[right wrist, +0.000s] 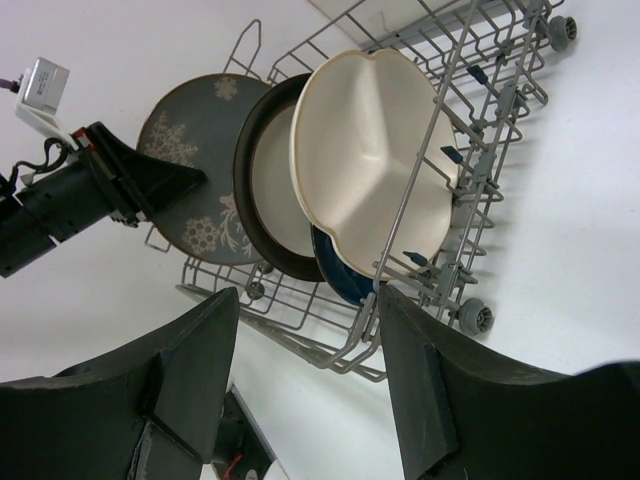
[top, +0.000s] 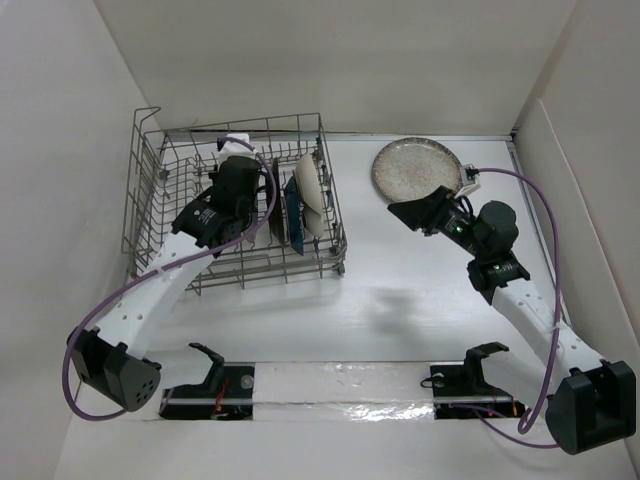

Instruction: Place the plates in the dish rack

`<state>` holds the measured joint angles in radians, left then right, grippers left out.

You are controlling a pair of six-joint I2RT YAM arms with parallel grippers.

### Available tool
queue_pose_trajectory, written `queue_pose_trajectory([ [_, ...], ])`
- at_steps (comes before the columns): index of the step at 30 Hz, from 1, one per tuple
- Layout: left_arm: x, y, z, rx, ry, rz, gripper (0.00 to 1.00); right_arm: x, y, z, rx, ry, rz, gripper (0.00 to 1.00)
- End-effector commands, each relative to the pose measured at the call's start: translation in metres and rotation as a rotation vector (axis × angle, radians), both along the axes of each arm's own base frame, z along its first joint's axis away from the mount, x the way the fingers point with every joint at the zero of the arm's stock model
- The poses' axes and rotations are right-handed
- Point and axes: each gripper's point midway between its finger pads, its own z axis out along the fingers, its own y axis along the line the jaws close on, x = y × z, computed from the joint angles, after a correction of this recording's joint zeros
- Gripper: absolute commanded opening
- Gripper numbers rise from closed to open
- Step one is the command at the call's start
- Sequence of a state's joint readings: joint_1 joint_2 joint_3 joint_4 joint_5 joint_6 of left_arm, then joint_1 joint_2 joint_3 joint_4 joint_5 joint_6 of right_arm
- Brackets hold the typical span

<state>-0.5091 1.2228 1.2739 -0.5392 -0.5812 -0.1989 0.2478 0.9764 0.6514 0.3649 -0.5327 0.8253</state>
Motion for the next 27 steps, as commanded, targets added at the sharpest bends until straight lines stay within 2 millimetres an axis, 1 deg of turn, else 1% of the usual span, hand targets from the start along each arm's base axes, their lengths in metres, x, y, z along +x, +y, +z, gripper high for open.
queue_pose_trajectory([
  [1, 0.017, -0.006, 0.034, -0.085, -0.163, 0.025, 0.00, -0.002, 0.000, -0.001, -0.014, -0.024, 0.013, 0.64],
  [2, 0.018, -0.007, 0.027, -0.082, -0.150, 0.022, 0.00, -0.002, 0.000, -0.001, -0.013, -0.026, 0.013, 0.63],
  [5, 0.021, -0.014, 0.017, -0.093, -0.127, -0.003, 0.00, -0.002, 0.000, -0.001, -0.014, -0.024, 0.010, 0.63],
  [7, 0.023, -0.020, 0.002, -0.090, -0.088, -0.021, 0.00, 0.000, -0.001, -0.003, -0.017, -0.020, 0.001, 0.63],
  [12, 0.023, -0.022, -0.028, -0.066, -0.018, -0.026, 0.00, 0.003, -0.001, -0.007, -0.021, -0.011, -0.002, 0.63],
  [15, 0.023, -0.024, -0.041, -0.066, 0.003, -0.032, 0.00, 0.006, -0.002, -0.013, -0.023, 0.005, -0.019, 0.63],
  [23, 0.023, -0.028, -0.063, -0.059, 0.038, -0.053, 0.00, 0.016, -0.005, -0.030, -0.028, 0.047, -0.052, 0.63],
  [24, 0.024, -0.031, -0.066, -0.062, 0.048, -0.065, 0.07, 0.021, -0.009, -0.034, -0.024, 0.060, -0.076, 0.63],
  [25, 0.025, -0.032, -0.068, -0.061, 0.051, -0.070, 0.11, 0.023, -0.009, -0.037, -0.024, 0.068, -0.086, 0.63],
  [27, 0.026, -0.036, -0.070, -0.066, 0.057, -0.086, 0.17, 0.034, -0.018, -0.044, -0.018, 0.096, -0.127, 0.63],
])
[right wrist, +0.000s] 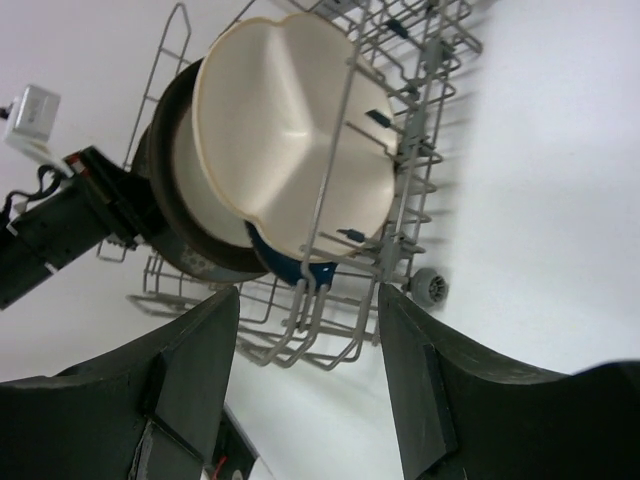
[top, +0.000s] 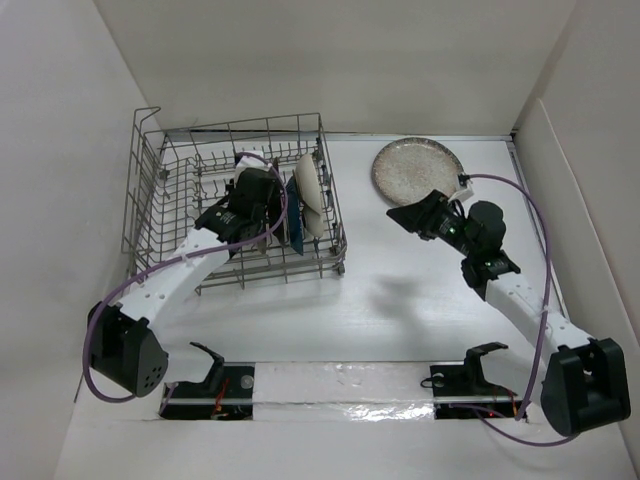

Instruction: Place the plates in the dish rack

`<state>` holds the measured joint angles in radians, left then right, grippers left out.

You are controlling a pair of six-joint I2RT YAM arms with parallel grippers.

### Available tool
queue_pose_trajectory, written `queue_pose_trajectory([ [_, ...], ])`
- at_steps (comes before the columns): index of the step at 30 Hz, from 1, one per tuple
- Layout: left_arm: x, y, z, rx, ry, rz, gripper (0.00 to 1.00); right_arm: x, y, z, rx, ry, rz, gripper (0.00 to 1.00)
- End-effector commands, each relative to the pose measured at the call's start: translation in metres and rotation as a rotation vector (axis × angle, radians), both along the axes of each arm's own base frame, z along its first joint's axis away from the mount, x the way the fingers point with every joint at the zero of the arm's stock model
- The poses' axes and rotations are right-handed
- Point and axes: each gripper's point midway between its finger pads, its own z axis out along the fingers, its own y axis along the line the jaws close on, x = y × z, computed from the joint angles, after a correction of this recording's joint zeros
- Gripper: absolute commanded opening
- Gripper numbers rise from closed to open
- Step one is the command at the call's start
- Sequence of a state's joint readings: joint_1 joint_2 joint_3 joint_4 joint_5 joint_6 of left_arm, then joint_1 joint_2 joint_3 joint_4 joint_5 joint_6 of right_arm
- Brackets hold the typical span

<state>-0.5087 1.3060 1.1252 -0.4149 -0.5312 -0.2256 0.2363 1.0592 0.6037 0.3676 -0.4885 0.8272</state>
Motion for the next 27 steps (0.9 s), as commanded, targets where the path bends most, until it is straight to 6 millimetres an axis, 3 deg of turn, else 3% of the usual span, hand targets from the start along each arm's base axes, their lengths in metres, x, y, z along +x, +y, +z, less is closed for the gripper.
queue_pose_trajectory([
  [1, 0.016, -0.022, 0.000, -0.075, -0.047, -0.062, 0.20, 0.018, -0.012, 0.001, 0.009, -0.023, -0.076, 0.63],
  [4, 0.016, -0.024, 0.007, -0.090, -0.067, -0.077, 0.26, 0.030, -0.024, -0.010, 0.003, 0.004, -0.132, 0.63],
  [8, 0.016, -0.028, 0.014, -0.117, -0.092, -0.101, 0.35, 0.053, -0.054, -0.027, -0.021, 0.052, -0.286, 0.63],
  [13, 0.012, -0.032, 0.022, -0.146, -0.109, -0.122, 0.41, 0.081, -0.112, -0.050, -0.017, 0.112, -0.559, 0.65],
  [17, 0.007, -0.030, 0.045, -0.178, -0.173, -0.128, 0.53, 0.103, -0.165, -0.076, -0.046, 0.194, -0.748, 0.71],
  [18, 0.004, -0.028, 0.056, -0.198, -0.207, -0.131, 0.58, 0.109, -0.172, -0.096, -0.052, 0.254, -0.766, 0.72],
  [20, 0.000, -0.027, 0.066, -0.217, -0.240, -0.138, 0.61, 0.122, -0.179, -0.102, -0.040, 0.277, -0.779, 0.72],
  [21, -0.005, -0.026, 0.075, -0.235, -0.271, -0.146, 0.62, 0.127, -0.186, -0.125, -0.052, 0.337, -0.795, 0.72],
  [23, -0.010, -0.025, 0.084, -0.254, -0.302, -0.152, 0.62, 0.141, -0.188, -0.128, -0.052, 0.346, -0.805, 0.72],
  [25, -0.017, -0.019, 0.097, -0.279, -0.345, -0.154, 0.62, 0.147, -0.203, -0.158, -0.097, 0.432, -0.857, 0.72],
  [27, -0.022, -0.015, 0.108, -0.311, -0.378, -0.168, 0.62, 0.160, -0.208, -0.162, -0.094, 0.453, -0.866, 0.71],
])
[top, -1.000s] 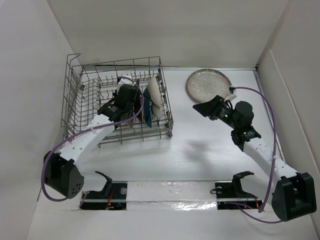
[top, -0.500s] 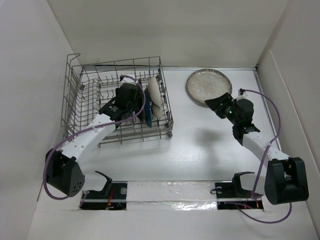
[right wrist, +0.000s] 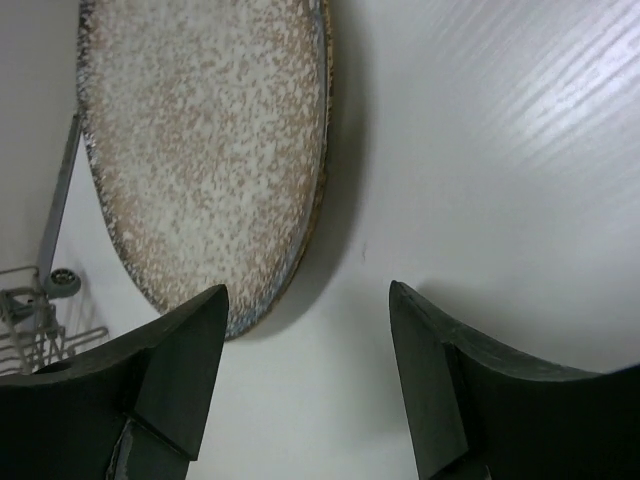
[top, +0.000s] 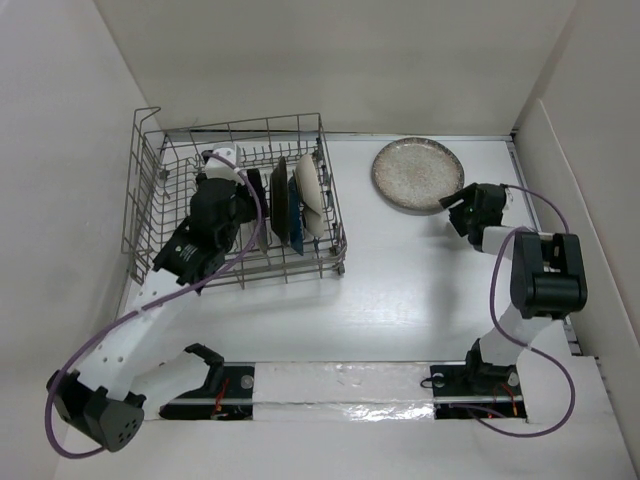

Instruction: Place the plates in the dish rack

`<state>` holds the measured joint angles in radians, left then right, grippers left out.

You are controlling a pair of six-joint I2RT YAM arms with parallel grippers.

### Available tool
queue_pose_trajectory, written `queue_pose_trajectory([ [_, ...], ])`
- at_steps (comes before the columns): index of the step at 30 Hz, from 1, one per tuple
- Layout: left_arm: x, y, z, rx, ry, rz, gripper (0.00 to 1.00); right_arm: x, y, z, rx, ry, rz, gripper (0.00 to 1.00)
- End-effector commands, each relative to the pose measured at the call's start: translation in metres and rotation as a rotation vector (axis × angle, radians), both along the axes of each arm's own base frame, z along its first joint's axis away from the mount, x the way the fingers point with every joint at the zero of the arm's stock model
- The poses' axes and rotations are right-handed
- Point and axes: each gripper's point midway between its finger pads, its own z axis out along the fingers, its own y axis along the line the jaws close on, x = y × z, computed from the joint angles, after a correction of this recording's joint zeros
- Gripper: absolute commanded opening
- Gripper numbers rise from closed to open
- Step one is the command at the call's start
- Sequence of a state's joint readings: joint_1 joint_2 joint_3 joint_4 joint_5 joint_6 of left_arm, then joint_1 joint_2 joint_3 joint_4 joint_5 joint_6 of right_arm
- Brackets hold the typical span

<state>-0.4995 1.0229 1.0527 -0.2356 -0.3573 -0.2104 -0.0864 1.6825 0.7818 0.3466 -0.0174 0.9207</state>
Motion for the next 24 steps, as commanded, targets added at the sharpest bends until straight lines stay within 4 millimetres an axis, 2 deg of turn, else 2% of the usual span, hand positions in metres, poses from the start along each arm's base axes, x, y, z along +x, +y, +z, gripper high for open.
queue_pose_trajectory([
  [1, -0.005, 0.003, 0.022, -0.074, -0.085, -0.025, 0.63, 0.027, -0.014, 0.007, 0.000, -0.013, -0.053, 0.70],
  [3, -0.008, 0.000, 0.026, -0.093, -0.097, -0.049, 0.63, 0.037, -0.012, -0.008, 0.022, 0.016, -0.054, 0.69],
  [4, -0.009, -0.001, 0.025, -0.095, -0.093, -0.057, 0.63, 0.039, -0.006, -0.011, 0.052, 0.022, -0.028, 0.67],
  [5, -0.010, -0.003, 0.025, -0.099, -0.093, -0.066, 0.63, 0.041, -0.004, -0.021, 0.064, 0.041, -0.024, 0.59],
  [6, -0.011, -0.006, 0.025, -0.104, -0.092, -0.083, 0.63, 0.045, -0.004, -0.018, 0.067, 0.038, -0.024, 0.53],
  [8, -0.013, -0.009, 0.026, -0.115, -0.093, -0.100, 0.63, 0.048, -0.009, -0.023, 0.070, 0.056, -0.032, 0.53],
  [10, -0.015, -0.011, 0.030, -0.127, -0.101, -0.118, 0.63, 0.054, -0.009, -0.024, 0.068, 0.075, -0.027, 0.41],
  [11, -0.016, -0.012, 0.030, -0.130, -0.102, -0.120, 0.62, 0.056, -0.009, -0.027, 0.068, 0.087, -0.023, 0.31],
  [12, -0.017, -0.013, 0.032, -0.138, -0.107, -0.129, 0.62, 0.054, -0.013, -0.044, 0.076, 0.138, -0.027, 0.12],
  [13, -0.017, -0.013, 0.032, -0.140, -0.107, -0.131, 0.62, 0.061, -0.015, -0.041, 0.080, 0.138, -0.016, 0.11],
  [14, -0.017, -0.014, 0.031, -0.140, -0.104, -0.131, 0.62, 0.060, -0.015, -0.046, 0.082, 0.162, -0.013, 0.12],
  [15, -0.018, -0.013, 0.031, -0.141, -0.105, -0.131, 0.62, 0.058, -0.021, -0.050, 0.087, 0.176, -0.020, 0.29],
  [17, -0.018, -0.014, 0.032, -0.145, -0.108, -0.135, 0.62, 0.054, -0.023, -0.060, 0.131, 0.188, -0.001, 0.29],
  [18, -0.019, -0.014, 0.034, -0.149, -0.112, -0.138, 0.62, 0.056, -0.028, -0.058, 0.139, 0.162, -0.001, 0.16],
  [19, -0.020, -0.014, 0.036, -0.150, -0.117, -0.141, 0.62, 0.056, -0.023, -0.056, 0.157, 0.146, 0.020, 0.06],
  [20, -0.020, -0.014, 0.035, -0.153, -0.119, -0.141, 0.62, 0.049, -0.026, -0.061, 0.169, 0.149, 0.014, 0.00],
  [23, -0.020, -0.012, 0.037, -0.154, -0.127, -0.133, 0.61, 0.049, -0.023, -0.047, 0.162, 0.084, 0.035, 0.00],
  [24, -0.021, -0.012, 0.040, -0.157, -0.136, -0.132, 0.61, 0.043, -0.022, -0.049, 0.157, 0.070, 0.035, 0.00],
])
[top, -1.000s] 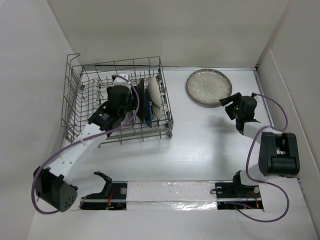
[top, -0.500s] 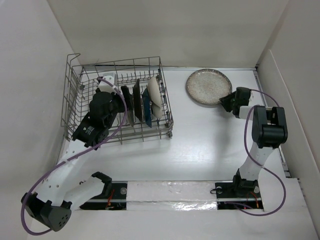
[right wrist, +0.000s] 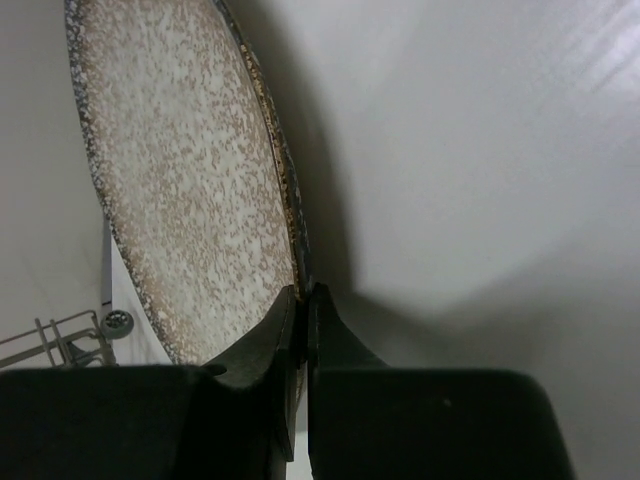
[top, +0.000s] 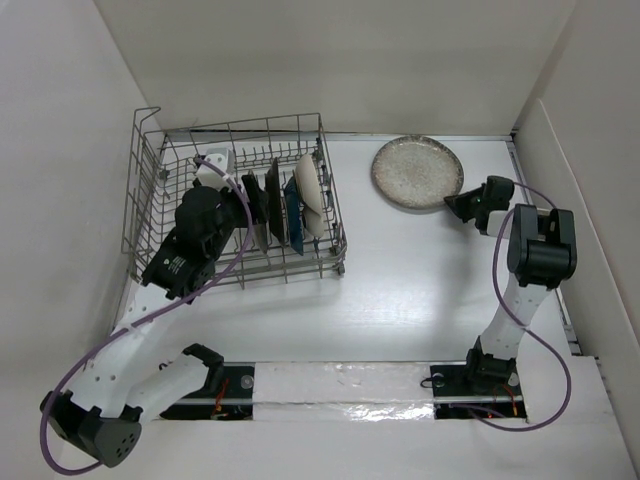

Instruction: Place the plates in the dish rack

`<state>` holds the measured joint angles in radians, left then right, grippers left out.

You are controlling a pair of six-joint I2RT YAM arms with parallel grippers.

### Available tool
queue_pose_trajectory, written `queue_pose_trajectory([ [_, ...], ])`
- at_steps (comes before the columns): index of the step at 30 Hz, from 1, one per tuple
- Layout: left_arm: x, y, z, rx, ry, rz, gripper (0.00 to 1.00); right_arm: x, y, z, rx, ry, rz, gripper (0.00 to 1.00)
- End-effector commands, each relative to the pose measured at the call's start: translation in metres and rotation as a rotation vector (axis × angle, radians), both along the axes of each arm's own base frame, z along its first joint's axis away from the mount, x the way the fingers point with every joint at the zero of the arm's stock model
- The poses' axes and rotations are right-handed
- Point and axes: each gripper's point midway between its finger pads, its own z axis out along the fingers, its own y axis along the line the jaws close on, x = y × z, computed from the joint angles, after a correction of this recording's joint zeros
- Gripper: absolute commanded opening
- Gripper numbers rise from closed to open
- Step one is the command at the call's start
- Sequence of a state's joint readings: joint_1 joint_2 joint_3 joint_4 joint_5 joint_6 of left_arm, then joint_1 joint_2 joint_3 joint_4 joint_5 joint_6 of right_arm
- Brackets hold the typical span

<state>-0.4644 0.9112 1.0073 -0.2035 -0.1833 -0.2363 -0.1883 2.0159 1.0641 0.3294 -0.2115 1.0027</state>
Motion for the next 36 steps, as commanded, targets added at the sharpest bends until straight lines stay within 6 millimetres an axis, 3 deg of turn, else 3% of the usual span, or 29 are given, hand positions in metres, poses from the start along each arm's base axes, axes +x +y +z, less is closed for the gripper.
queue_pose_trajectory([
  [1, -0.002, 0.000, 0.022, -0.051, -0.077, -0.002, 0.61, -0.021, 0.002, -0.006, -0.024, -0.004, 0.023, 0.00],
  [2, -0.002, 0.000, 0.024, -0.055, -0.085, -0.002, 0.61, -0.022, -0.002, 0.012, -0.024, -0.060, 0.013, 0.00],
  [5, -0.008, -0.002, 0.038, -0.083, -0.120, -0.024, 0.60, -0.039, 0.008, 0.033, 0.029, -0.187, 0.021, 0.00],
  [8, -0.017, -0.009, 0.060, -0.138, -0.167, -0.078, 0.59, -0.055, 0.025, 0.067, 0.076, -0.328, 0.078, 0.00],
  [9, -0.024, -0.014, 0.074, -0.166, -0.200, -0.116, 0.59, -0.056, 0.029, 0.090, 0.076, -0.421, 0.098, 0.00],
  [10, -0.027, -0.017, 0.081, -0.186, -0.214, -0.139, 0.58, -0.068, 0.037, 0.087, 0.127, -0.418, 0.111, 0.00],
  [13, -0.039, -0.043, 0.097, -0.259, -0.220, -0.288, 0.55, -0.082, 0.041, 0.111, 0.197, -0.524, 0.129, 0.00],
  [14, -0.041, -0.052, 0.098, -0.287, -0.199, -0.327, 0.55, -0.091, 0.045, 0.108, 0.222, -0.527, 0.134, 0.00],
  [17, -0.048, -0.097, 0.094, -0.291, -0.136, -0.534, 0.55, -0.101, 0.040, 0.126, 0.271, -0.602, 0.143, 0.00],
  [18, -0.049, -0.125, 0.079, -0.269, -0.081, -0.631, 0.57, -0.105, 0.043, 0.135, 0.275, -0.642, 0.164, 0.00],
  [21, -0.045, -0.160, 0.076, -0.321, -0.019, -0.767, 0.59, -0.114, 0.034, 0.156, 0.313, -0.716, 0.155, 0.00],
  [24, -0.026, -0.166, 0.067, -0.298, 0.013, -0.728, 0.61, -0.121, 0.028, 0.180, 0.341, -0.795, 0.186, 0.00],
  [27, -0.018, -0.176, 0.086, -0.311, -0.009, -0.757, 0.67, -0.131, 0.034, 0.202, 0.376, -0.861, 0.255, 0.00],
  [29, -0.014, -0.184, 0.092, -0.327, 0.005, -0.781, 0.69, -0.135, 0.036, 0.211, 0.397, -0.879, 0.270, 0.00],
  [30, -0.005, -0.191, 0.080, -0.322, 0.053, -0.782, 0.70, -0.135, 0.037, 0.211, 0.400, -0.875, 0.271, 0.00],
  [32, 0.004, -0.197, 0.090, -0.322, 0.048, -0.781, 0.70, -0.137, 0.038, 0.216, 0.379, -0.876, 0.280, 0.00],
  [33, 0.011, -0.207, 0.072, -0.307, 0.110, -0.780, 0.70, -0.137, 0.039, 0.216, 0.376, -0.867, 0.282, 0.00],
  [34, 0.016, -0.213, 0.084, -0.297, 0.092, -0.770, 0.71, -0.140, 0.040, 0.223, 0.364, -0.885, 0.294, 0.00],
  [35, 0.021, -0.220, 0.080, -0.263, 0.102, -0.753, 0.72, -0.142, 0.042, 0.225, 0.363, -0.889, 0.304, 0.00],
  [36, 0.025, -0.237, 0.050, -0.190, 0.178, -0.741, 0.73, -0.144, 0.043, 0.228, 0.363, -0.895, 0.312, 0.00],
])
